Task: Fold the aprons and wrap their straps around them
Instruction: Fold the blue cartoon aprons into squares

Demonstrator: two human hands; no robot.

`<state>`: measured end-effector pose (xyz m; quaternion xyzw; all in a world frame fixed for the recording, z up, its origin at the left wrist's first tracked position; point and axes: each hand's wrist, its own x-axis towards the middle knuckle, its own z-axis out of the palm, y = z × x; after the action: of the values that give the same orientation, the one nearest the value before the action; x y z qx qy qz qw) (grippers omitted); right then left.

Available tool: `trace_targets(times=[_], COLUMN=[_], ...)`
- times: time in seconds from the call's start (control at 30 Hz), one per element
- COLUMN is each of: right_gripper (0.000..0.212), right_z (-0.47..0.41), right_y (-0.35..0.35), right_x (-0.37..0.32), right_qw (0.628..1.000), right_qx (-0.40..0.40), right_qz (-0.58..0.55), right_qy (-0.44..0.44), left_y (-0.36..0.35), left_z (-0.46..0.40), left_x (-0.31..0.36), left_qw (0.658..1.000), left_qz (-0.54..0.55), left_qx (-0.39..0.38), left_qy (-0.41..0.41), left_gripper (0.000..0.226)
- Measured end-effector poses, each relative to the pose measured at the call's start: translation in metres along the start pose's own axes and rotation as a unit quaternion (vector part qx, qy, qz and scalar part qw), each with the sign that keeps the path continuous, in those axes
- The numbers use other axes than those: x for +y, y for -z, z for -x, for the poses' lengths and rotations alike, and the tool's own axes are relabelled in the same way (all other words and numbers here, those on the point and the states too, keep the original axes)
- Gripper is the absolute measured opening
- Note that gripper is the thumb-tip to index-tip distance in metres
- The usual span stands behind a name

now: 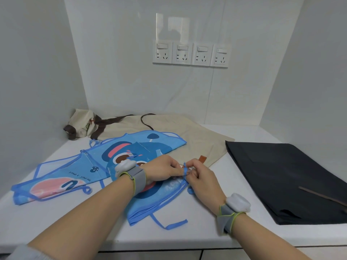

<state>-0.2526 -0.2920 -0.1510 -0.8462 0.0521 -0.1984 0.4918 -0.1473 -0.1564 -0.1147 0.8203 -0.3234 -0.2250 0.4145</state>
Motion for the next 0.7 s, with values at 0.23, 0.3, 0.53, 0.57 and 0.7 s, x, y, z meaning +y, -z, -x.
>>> trace_targets(times=[0.23,0.3,0.53,0.57,0.7], right_gripper=[0.004,0.005,0.01,0.01,0.012], right_z=[0.003,0.003,0.005,0.005,0.006], right_y=[-0.004,-0.004,-0.001,0.0,0.01], right_x=[-0.002,-0.003,-0.007,-0.006,-0.002], right_qw=[0.987,0.987,0.992,0.992,0.982], right_qx=[0.012,0.014,0.003,0.001,-0.019], right_qz=[0.152,0.157,0.123,0.125,0.178], right_qy=[0.044,0.038,0.027,0.028,0.052], left_y=[-0.003,-0.004,0.003,0.004,0.011], left_z=[0.001,0.003,0.01,0.011,0.021], left_x=[0.012,0.014,0.015,0.013,0.007], left_qw=[0.998,0.996,0.959,0.947,0.914], left_qz=[-0.062,-0.085,-0.245,-0.282,-0.364], left_qx=[0.017,0.022,0.066,0.076,0.091], left_qy=[-0.012,-0.028,-0.128,-0.136,-0.151], left_gripper=[0.013,0.013,0.014,0.013,0.015])
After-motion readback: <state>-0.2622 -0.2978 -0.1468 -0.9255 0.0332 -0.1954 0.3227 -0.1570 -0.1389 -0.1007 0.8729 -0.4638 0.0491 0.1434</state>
